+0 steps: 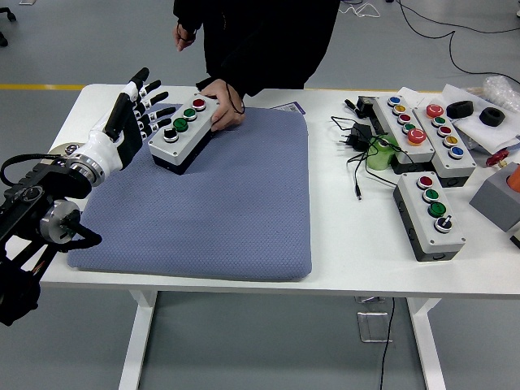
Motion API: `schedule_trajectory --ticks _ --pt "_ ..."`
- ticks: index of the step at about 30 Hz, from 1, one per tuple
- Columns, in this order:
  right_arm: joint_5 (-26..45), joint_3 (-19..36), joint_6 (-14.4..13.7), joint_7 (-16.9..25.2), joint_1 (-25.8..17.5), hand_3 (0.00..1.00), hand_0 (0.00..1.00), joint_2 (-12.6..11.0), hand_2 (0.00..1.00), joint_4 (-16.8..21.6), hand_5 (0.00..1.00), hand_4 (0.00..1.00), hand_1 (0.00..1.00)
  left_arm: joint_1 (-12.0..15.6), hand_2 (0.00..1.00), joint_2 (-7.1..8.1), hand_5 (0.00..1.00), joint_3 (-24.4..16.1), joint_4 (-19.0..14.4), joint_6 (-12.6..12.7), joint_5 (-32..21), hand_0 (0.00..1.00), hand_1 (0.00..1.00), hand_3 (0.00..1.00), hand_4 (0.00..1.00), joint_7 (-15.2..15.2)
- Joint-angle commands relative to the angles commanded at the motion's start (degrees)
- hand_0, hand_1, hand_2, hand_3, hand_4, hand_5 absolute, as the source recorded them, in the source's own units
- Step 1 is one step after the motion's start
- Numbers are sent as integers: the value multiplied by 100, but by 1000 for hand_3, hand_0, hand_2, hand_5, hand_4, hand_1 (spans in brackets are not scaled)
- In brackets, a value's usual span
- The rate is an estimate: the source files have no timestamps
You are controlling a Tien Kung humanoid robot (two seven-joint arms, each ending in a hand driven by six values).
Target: Pick up the button,place it on the desk,press the button,press the button
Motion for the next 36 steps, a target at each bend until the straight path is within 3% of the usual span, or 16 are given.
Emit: schedule_trajectory --ticks 36 --pt "8 -13 15 19 63 581 746 -19 711 0 130 181 699 -17 972 13 998 -25 6 29 128 837 878 998 750 122"
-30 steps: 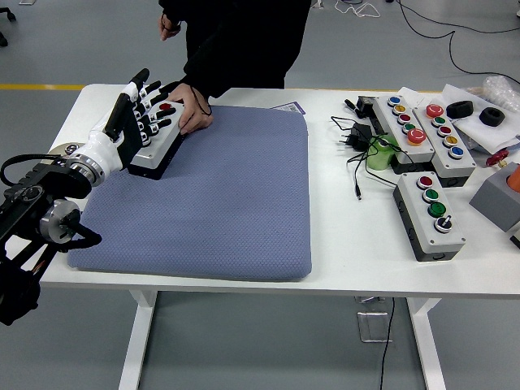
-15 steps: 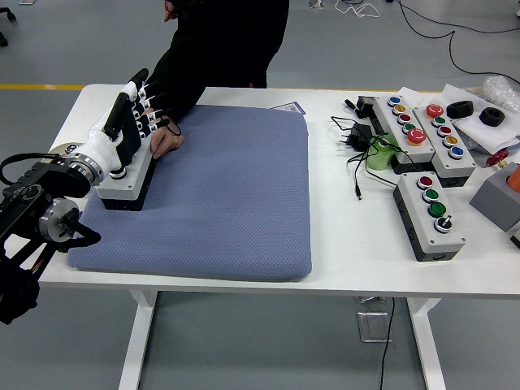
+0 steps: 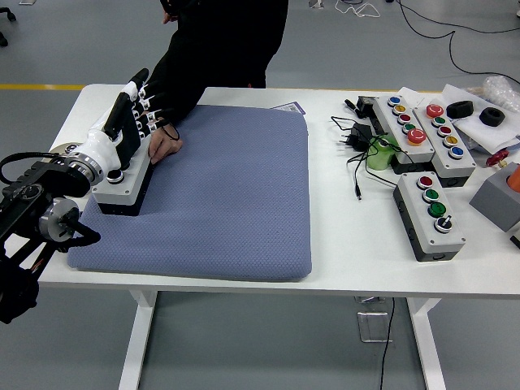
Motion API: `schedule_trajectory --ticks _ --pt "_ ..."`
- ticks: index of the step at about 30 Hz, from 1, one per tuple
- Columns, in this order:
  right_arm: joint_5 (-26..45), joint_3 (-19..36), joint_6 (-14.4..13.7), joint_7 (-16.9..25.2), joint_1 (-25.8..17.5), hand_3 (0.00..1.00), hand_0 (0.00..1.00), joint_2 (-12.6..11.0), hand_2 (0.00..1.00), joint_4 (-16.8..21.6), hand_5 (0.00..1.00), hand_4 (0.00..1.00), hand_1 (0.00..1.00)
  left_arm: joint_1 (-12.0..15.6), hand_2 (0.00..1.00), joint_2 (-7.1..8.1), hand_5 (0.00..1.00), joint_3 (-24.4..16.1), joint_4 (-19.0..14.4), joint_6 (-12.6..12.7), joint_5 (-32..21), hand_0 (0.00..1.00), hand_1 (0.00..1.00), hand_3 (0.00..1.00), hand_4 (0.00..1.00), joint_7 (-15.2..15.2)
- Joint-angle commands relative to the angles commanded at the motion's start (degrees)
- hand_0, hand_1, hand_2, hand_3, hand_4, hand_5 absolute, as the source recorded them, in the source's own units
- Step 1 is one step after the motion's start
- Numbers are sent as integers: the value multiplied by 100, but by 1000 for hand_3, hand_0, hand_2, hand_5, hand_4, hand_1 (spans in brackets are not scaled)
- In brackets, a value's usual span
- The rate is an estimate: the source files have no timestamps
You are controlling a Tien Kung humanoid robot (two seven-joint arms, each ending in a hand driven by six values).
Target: Pick up the button,place it on the desk,press the button,press the button
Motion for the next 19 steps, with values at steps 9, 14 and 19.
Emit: schedule_trajectory --ticks 9,14,19 --pt "5 -7 0 0 7 581 746 -1 710 0 129 180 699 3 972 -1 998 -5 5 8 36 838 878 998 757 21" --pt "-5 -3 2 -1 10 581 746 -1 711 0 129 180 699 3 977 -2 998 -10 5 12 50 839 880 998 762 25" --pt "-6 -4 3 1 10 580 746 -3 710 0 129 180 699 6 977 -1 998 -16 9 12 73 839 882 998 773 29"
